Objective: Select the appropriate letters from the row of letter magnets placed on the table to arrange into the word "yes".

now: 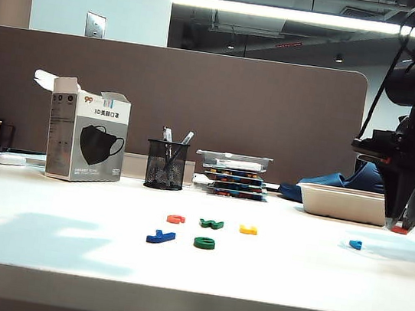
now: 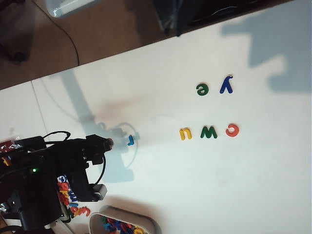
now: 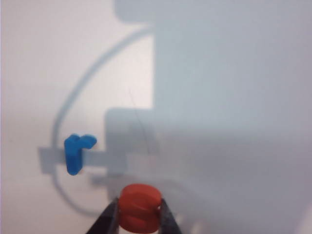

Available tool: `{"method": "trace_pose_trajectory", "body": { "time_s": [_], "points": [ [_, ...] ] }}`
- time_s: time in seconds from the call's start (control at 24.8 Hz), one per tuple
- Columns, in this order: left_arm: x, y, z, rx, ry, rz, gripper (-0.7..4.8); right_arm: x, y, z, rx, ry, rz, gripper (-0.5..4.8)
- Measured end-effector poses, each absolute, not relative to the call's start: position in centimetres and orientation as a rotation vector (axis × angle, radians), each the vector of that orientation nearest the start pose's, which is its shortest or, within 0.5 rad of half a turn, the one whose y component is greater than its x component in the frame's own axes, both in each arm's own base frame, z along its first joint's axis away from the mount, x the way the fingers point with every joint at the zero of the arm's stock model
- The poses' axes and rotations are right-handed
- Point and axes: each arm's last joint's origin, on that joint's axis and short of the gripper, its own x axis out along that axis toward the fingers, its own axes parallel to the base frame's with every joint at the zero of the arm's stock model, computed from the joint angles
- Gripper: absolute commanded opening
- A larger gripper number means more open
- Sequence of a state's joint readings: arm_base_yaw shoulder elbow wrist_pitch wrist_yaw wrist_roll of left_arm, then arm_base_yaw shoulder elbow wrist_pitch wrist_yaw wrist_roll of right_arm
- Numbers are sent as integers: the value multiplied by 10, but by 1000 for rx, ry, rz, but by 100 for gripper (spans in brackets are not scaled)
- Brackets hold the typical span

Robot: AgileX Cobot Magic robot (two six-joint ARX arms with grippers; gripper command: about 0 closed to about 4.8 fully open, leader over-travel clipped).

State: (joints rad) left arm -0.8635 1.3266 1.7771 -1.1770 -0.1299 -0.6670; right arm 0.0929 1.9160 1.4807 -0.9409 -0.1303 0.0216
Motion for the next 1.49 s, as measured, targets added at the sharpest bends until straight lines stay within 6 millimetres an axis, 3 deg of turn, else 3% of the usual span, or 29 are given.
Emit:
{"method": "trace_pose_trajectory", "body": {
  "time_s": [0.24,0.48,1.21,1.49],
  "points": [
    [148,-167,456,-262,844,-447,-5,360,41,239,48,1317,187,84],
    [148,-167,456,-262,843,-447,-5,350,58,253,66,1304,244,84],
    [148,-167,457,-265,839,-448,-5,320,165,248,80,1332,352,84],
    [148,-167,457,-265,838,-448,-5,321,180,233,108,1341,343,84]
  ]
}}
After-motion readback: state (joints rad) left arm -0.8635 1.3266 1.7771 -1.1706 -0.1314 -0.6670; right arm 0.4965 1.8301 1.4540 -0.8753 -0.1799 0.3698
